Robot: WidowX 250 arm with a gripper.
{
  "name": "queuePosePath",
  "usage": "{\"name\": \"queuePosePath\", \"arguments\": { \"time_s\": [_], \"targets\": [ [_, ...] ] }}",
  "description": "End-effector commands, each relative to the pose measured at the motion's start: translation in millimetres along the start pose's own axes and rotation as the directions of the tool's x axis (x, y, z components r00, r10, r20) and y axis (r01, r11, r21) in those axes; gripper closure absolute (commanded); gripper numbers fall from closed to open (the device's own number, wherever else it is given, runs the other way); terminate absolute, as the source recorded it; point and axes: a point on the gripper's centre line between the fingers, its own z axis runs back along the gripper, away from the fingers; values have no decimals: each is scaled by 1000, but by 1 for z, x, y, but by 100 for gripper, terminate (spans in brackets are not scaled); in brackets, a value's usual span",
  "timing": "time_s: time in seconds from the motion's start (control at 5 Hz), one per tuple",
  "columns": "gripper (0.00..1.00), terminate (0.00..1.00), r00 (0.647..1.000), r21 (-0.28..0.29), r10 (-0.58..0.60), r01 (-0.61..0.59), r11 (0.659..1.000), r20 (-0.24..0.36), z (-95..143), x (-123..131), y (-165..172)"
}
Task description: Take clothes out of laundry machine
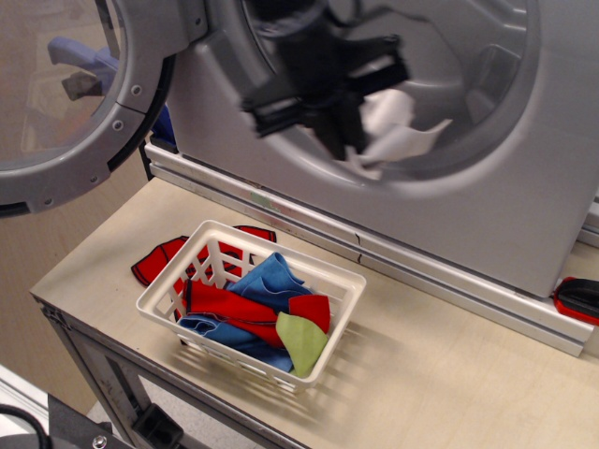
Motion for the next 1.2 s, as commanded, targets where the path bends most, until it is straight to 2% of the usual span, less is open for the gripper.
{"name": "queuePosePath", "arguments": {
  "time_s": [0.0, 0.2, 0.4, 0.6, 0.8, 1.0],
  "targets": [
    [100, 0, 998, 142, -43, 49, 989, -45, 14, 2, 48],
    [100, 0, 991, 233, -76, 101, 967, -115, -3, -11, 76],
    [100, 0, 985, 313, -54, 105, 944, -167, -22, -21, 88],
    [100, 0, 974, 351, -41, 120, 929, -223, -37, -25, 87],
    [100, 0, 964, 349, -45, 138, 927, -263, -51, -24, 72],
    [0, 0, 964, 338, -57, 145, 930, -258, -47, -26, 61]
  ]
}}
